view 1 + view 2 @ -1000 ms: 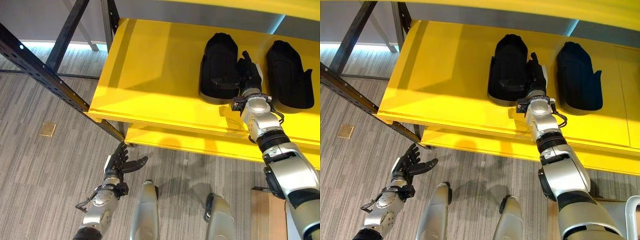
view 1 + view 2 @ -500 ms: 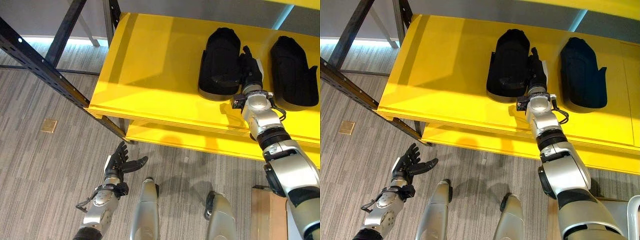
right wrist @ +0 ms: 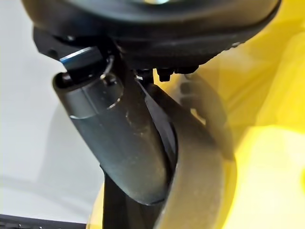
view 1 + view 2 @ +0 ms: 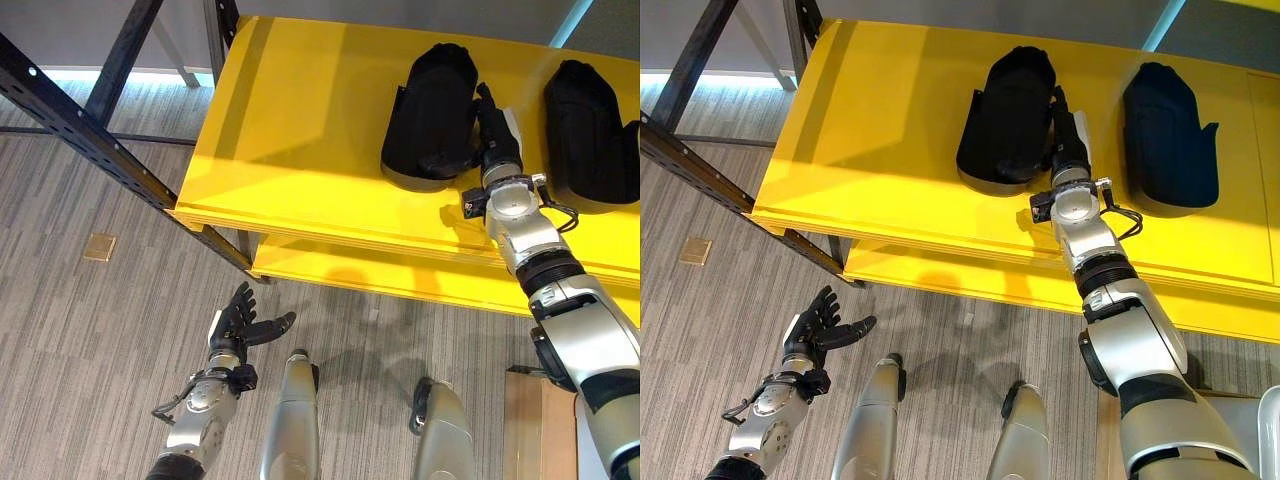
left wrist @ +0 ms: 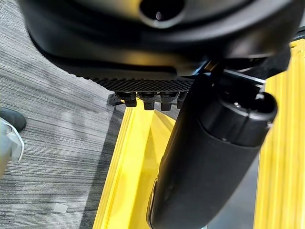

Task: Move parts from the plastic box to the shelf.

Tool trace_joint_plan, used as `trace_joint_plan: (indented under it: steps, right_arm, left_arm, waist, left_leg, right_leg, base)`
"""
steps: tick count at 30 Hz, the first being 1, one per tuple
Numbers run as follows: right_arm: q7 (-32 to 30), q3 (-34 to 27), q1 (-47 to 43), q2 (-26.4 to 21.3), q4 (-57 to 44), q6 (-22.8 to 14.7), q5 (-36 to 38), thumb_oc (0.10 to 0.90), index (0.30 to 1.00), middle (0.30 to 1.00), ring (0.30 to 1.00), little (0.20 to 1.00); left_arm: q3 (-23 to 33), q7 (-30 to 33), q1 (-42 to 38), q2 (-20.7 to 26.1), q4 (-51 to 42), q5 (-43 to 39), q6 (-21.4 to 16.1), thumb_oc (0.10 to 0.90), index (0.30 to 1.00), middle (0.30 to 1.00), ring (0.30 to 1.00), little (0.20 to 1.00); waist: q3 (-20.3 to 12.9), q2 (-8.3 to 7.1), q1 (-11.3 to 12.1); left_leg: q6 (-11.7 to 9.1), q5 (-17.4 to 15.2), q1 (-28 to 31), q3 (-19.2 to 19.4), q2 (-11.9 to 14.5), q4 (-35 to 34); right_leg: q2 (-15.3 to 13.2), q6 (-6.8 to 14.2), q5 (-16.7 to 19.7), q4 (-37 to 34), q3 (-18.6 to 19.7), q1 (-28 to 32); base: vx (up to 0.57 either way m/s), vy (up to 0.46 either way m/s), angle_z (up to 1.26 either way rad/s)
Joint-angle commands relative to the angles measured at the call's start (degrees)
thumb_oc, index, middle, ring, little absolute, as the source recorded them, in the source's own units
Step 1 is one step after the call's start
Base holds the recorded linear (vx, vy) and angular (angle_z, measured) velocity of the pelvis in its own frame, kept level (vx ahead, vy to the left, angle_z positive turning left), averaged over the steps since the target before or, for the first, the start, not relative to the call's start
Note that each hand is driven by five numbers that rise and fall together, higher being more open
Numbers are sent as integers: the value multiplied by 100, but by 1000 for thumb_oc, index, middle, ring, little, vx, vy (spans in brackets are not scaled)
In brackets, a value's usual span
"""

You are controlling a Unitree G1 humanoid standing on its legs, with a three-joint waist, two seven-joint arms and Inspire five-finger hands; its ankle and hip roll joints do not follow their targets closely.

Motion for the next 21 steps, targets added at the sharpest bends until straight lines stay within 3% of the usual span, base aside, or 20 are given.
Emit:
trace_joint_plan:
  steps: [1, 21]
  right_arm:
    - [83, 51, -680, -45, 7, -211, -90, 900, 1000, 1000, 1000, 1000]
    - [117, 101, -642, -53, -90, -201, -244, 900, 1000, 1000, 1000, 1000]
  left_arm:
    - [164, 150, -224, 223, -529, -126, -646, 900, 1000, 1000, 1000, 1000]
    - [230, 112, -165, 230, -581, -146, -656, 900, 1000, 1000, 1000, 1000]
  waist:
    - [13, -58, 115]
    - [69, -83, 127]
  left_leg:
    - [279, 34, -158, -241, 29, -51]
    - [273, 89, -236, -289, -2, -47]
  right_leg:
    - [15, -333, -187, 0, -34, 536]
    - [8, -344, -164, 50, -57, 470]
  base:
    - [0, 0, 0]
    - [-2, -1, 0]
